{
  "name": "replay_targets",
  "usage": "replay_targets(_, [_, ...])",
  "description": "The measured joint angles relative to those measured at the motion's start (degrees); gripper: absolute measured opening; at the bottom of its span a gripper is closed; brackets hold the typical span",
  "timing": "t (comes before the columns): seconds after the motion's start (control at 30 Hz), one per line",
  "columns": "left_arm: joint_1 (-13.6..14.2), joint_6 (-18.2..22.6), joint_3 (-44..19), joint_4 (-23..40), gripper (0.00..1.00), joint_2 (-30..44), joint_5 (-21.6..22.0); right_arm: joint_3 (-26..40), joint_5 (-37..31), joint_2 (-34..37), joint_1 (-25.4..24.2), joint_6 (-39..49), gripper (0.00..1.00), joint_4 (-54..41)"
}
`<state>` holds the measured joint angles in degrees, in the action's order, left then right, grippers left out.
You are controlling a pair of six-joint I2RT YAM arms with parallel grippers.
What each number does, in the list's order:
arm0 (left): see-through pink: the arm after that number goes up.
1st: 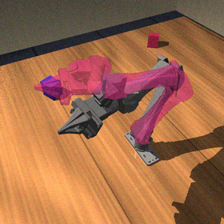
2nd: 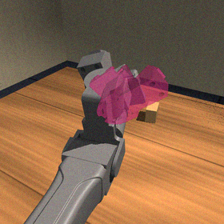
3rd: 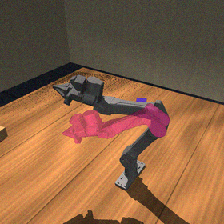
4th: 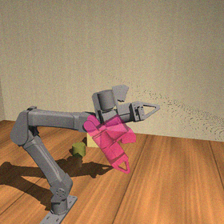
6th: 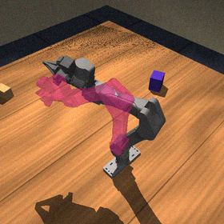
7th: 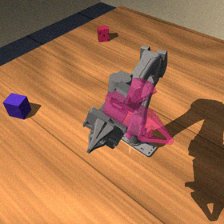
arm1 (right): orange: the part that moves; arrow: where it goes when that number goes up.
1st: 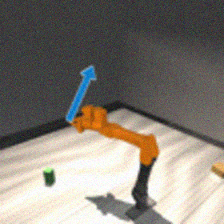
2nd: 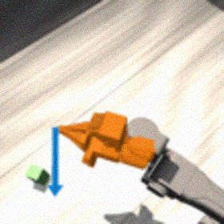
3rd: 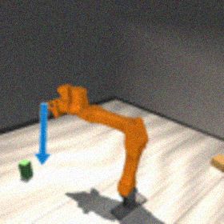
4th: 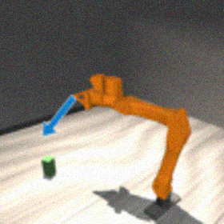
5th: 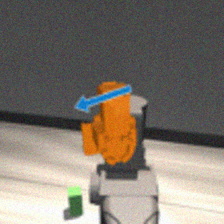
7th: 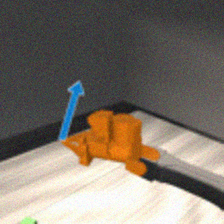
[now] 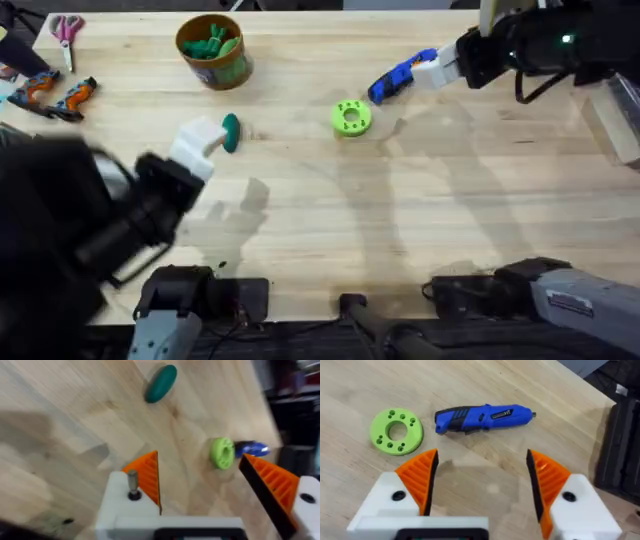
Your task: Pick up the gripper from the table and insert it into the empty holder that is missing its gripper. Then pick up a screw, insert it into the mounting hole, and use the screwdriver to tighten it. Finally, clean up the table by picking up the vegetable and placing it into the bucket.
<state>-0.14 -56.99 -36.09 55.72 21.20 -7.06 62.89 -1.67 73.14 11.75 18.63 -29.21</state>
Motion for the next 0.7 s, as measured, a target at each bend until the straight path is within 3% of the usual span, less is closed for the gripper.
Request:
replay_targets(0.17, [0.00,11.06,-16.82,13.15,0.988,25.34,1.52,0.02,0.00,-0.01,0.01,-1.39,0.948,-0.17])
replay_targets(0.27, [0.00,21.01,-26.89,23.74,0.987,42.15,1.67,0.06,0.00,-0.01,0.01,-2.52,0.948,-0.20])
replay_targets(0.37, [0.02,30.75,-34.76,29.65,0.987,57.14,2.06,0.07,0.00,0.00,0.01,-3.24,0.948,-0.21])
replay_targets(0.53, [0.02,38.21,-40.73,23.26,0.987,73.03,5.17,0.07,0.00,0.00,0.02,-3.66,0.948,-0.22])
replay_targets(0.7, [0.01,40.97,-40.93,14.69,0.987,78.00,6.34,0.07,0.00,-0.01,0.01,-3.68,0.948,-0.25])
